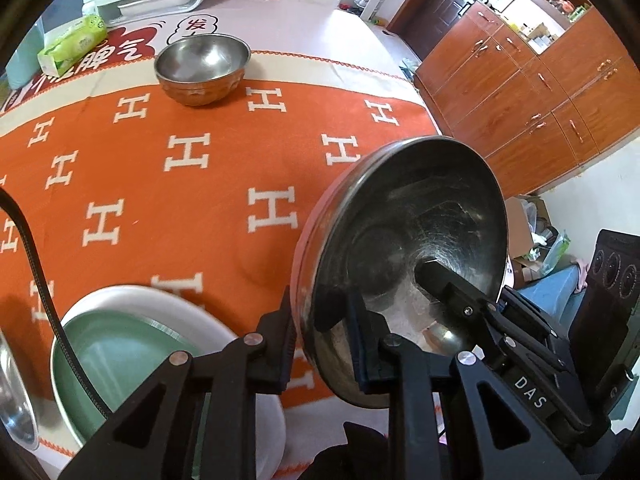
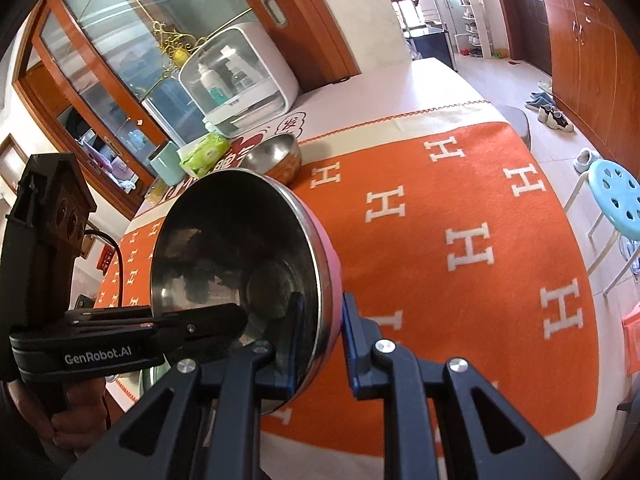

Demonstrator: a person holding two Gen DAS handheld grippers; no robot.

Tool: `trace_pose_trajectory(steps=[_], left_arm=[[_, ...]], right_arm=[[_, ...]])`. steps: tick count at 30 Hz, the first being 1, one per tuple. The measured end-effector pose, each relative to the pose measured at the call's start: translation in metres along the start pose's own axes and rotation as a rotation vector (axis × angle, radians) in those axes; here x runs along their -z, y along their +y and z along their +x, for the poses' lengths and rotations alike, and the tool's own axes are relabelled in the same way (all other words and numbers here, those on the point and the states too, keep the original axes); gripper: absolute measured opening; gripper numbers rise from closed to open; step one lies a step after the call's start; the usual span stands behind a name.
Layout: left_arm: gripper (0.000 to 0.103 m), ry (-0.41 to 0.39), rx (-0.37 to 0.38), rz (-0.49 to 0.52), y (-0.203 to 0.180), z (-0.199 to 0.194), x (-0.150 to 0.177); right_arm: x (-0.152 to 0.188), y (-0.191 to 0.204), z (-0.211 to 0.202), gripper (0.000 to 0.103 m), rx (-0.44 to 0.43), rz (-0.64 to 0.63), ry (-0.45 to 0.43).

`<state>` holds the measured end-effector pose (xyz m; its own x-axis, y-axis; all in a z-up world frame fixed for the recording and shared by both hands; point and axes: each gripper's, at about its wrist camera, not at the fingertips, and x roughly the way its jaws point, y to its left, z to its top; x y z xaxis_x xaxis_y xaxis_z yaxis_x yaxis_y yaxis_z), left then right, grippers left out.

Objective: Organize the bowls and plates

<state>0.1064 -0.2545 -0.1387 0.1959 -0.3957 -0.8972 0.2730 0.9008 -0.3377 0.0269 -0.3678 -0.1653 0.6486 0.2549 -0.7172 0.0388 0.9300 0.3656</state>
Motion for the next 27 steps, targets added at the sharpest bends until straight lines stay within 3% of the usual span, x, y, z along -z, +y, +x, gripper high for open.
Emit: trace_pose_trajectory(steps=[14,27], left_arm=[[0.021,-0.006,0.005,0.086,0.038,-0.048,0.037],[0.021,-0.058,0.0,0.025,0.132,-0.113,0.064]], right_arm=[[0.028,0.054,-0.003,0.018,-0.04,0.022,-0.022],[0.047,0.156,0.022,0.018,-0.08,-0.065,0.001]])
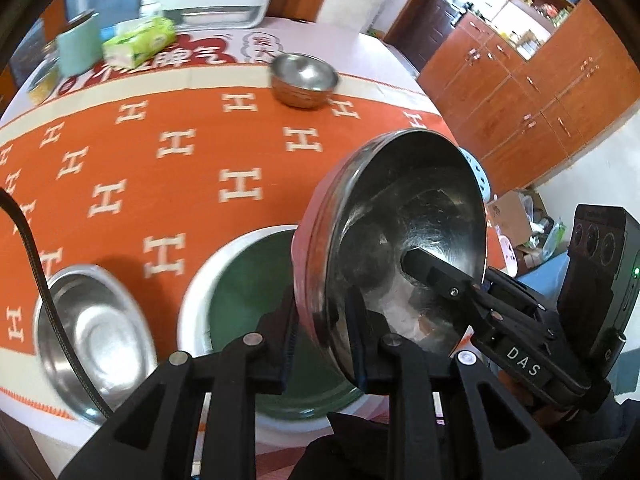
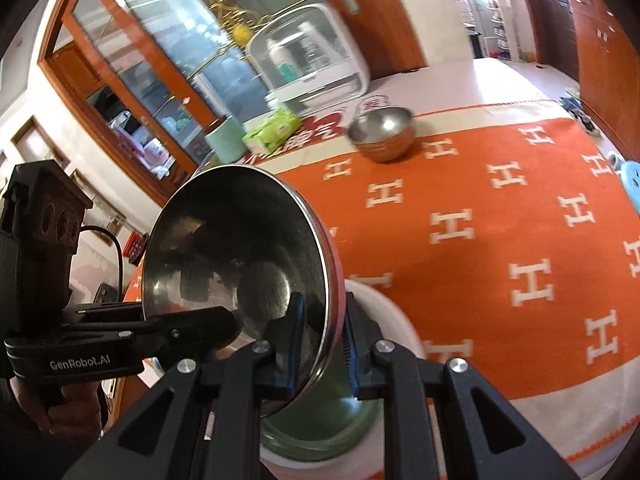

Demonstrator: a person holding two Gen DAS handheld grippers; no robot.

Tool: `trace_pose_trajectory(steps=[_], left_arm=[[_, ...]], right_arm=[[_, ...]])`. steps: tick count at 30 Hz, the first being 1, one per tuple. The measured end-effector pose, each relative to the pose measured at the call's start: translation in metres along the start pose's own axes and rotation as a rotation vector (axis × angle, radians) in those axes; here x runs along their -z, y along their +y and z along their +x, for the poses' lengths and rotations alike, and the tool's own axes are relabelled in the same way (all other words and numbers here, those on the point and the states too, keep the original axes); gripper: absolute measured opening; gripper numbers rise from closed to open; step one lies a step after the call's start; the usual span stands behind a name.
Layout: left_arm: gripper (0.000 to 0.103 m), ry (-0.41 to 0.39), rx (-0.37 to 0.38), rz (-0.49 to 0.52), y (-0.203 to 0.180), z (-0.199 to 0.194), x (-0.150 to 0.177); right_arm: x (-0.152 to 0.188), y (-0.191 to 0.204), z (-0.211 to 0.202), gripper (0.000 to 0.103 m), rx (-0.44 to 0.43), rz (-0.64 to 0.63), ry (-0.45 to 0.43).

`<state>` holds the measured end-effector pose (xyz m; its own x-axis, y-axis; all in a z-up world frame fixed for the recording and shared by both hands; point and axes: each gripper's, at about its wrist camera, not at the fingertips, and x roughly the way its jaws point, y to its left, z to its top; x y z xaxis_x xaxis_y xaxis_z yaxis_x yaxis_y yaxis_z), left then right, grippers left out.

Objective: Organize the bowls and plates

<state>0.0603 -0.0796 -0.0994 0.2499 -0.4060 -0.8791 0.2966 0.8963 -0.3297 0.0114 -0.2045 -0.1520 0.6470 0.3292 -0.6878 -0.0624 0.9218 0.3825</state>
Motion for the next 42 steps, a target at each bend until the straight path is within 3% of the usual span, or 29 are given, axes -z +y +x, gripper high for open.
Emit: trace_pose_trajectory(steps=[17,25,30,35,42], left_arm=[[0.021,-0.026,-0.055,-0.097,0.121,-0.058,0.026],[0.022,0.075,-0.099,-0.048,0.156,-0.053,0.03],[0.022,0.152,-0.126,-0.022,0.171,-0.046,0.034],[0.023,0.216,-0.152,-0.004,0.181,-0.035,0.037],[0.029,0.275,-0.179,-0.005,0.192,-0.025,0.044]], right_arm=[[0.007,0.11,0.069,0.019,-0.07,-0.101,0.048],[0.022,0.138,0.098,0.021,-0.048,-0.068,0.079],[0.035,0.147,0.118,0.021,-0.023,-0.056,0.146],[0.046,0.159,0.136,0.028,0.018,-0.087,0.229],[0.053,0.167,0.14,0.035,0.025,-0.105,0.249]])
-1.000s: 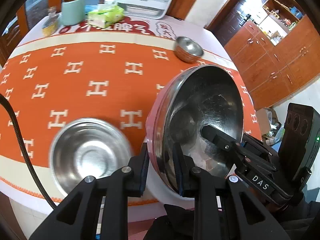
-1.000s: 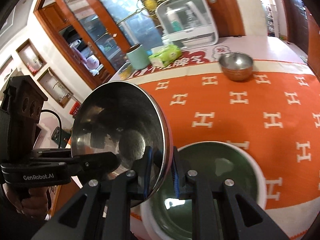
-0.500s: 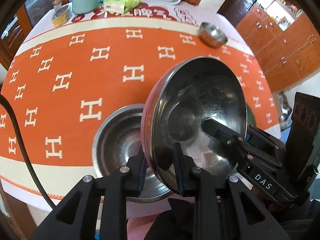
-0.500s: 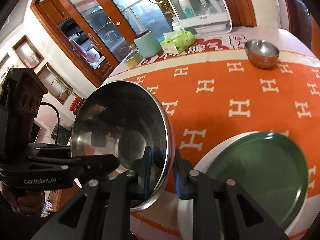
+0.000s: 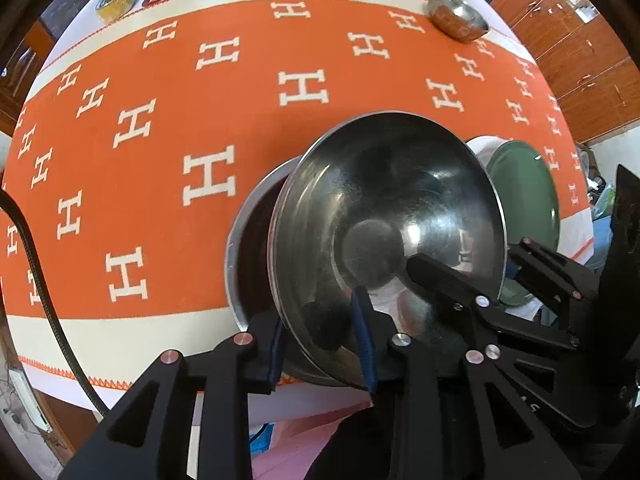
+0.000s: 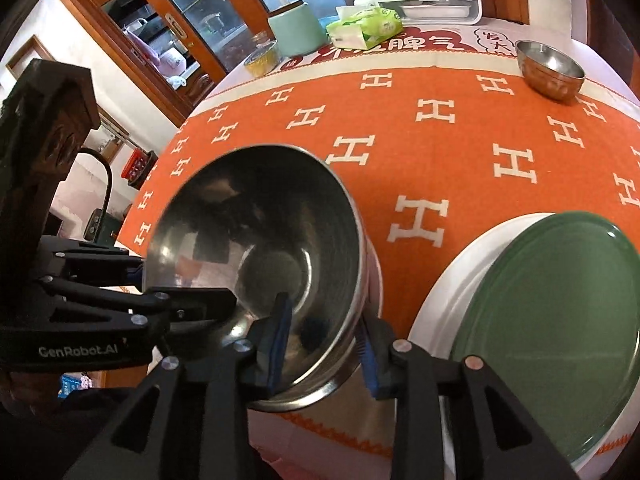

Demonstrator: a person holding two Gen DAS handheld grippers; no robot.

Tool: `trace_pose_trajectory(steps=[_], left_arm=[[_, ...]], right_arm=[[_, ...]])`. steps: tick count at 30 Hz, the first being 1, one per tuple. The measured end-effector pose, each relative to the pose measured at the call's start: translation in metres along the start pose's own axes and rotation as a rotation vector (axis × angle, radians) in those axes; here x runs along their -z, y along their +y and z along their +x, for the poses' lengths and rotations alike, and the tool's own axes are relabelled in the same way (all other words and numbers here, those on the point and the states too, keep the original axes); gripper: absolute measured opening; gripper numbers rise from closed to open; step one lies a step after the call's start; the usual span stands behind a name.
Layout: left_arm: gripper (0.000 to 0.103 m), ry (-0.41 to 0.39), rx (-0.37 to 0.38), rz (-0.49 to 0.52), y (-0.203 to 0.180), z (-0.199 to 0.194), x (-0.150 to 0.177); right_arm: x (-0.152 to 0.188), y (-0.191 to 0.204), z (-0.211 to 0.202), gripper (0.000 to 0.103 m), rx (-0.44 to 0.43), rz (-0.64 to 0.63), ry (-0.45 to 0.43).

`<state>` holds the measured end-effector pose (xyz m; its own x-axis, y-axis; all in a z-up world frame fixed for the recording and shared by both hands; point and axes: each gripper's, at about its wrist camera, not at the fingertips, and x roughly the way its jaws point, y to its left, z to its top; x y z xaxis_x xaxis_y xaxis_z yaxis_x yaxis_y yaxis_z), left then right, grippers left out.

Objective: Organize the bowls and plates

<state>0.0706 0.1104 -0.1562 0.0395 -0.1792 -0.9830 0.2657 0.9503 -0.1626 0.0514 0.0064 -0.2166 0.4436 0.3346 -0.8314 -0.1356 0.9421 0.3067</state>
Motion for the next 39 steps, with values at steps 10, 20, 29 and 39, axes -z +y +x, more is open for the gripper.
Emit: trace_pose_trajectory(steps=[10,20,29,39], left_arm=[[0.036,-0.008,-0.023,-0.017,0.011,-0.001,0.005],[0.046,-0.083,-0.05,0.004,0.004,-0.017,0.005],[0.051,-0.189,-0.04,0.017,-0.015,-0.038,-0.003],[0.063,-0.334,-0.039,0.083,-0.06,-0.071,-0.026]], right_arm=[[-0.002,0.004,-0.001,0.043,0.02,-0.016,-0.011],[-0.003,0.006,-0.013,0.052,0.04,-0.044,-0.058],[-0.005,-0.008,-0.036,0.052,0.087,-0.052,-0.113],[-0.012,-0.046,-0.08,0.058,0.186,-0.038,-0.178]])
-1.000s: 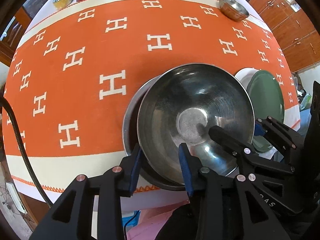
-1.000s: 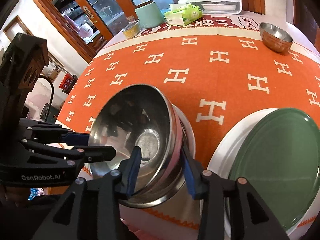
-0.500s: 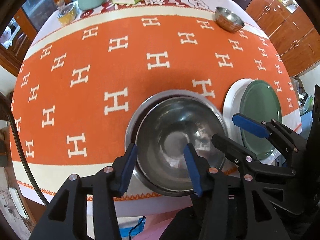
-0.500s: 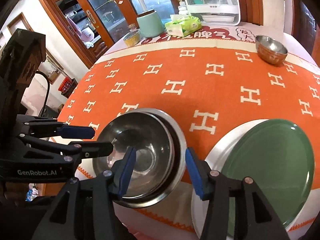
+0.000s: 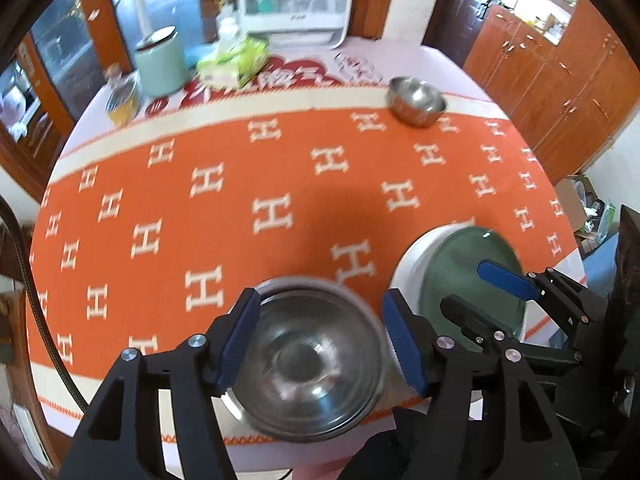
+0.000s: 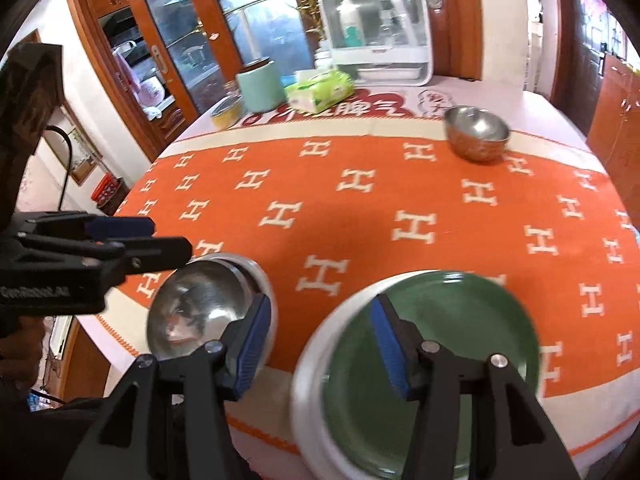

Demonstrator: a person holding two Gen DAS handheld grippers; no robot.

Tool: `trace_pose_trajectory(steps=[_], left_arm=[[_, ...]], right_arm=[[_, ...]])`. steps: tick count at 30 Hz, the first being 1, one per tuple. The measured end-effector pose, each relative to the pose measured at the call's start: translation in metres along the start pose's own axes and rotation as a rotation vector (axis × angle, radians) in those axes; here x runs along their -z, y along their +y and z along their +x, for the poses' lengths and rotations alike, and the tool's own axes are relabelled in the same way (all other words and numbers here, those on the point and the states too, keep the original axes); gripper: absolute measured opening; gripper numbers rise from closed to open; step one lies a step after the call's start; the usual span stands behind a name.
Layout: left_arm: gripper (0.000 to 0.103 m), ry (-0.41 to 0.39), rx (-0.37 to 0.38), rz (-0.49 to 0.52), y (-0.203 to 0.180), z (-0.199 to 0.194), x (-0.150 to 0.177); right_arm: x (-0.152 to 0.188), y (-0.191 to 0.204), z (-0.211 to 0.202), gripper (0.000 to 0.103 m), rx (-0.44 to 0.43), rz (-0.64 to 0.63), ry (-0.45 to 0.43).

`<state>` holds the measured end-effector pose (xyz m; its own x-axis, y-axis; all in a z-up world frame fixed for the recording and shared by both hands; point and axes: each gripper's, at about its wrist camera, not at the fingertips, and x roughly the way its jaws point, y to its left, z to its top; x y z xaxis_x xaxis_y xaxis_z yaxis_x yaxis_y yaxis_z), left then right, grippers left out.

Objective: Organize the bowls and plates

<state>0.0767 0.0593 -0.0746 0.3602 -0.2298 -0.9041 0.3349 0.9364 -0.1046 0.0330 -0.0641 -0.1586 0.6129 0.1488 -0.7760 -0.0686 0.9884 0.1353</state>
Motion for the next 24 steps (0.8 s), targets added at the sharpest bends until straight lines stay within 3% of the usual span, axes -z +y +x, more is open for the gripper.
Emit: trace_pose_trajectory(steps=[6,15,24], left_arm=[[0.075,-0.042,0.01,0.033,-0.031,-0.011,-0.027],[0.078,-0.051,0.012,0.066,-0.077,-0.016,-0.076],[0.078,-0.074,0.024,0.038,-0.093,-0.009,-0.129]], right_arm=[[-0.015,-0.038,-0.022,0.062,0.052,0.021,-0.036],[-0.052,-0.091,-0.051,0.063,0.138,0.004,-0.089],[-0.102,-0.134,-0.065,0.07,0.191,-0.054,-0.154]])
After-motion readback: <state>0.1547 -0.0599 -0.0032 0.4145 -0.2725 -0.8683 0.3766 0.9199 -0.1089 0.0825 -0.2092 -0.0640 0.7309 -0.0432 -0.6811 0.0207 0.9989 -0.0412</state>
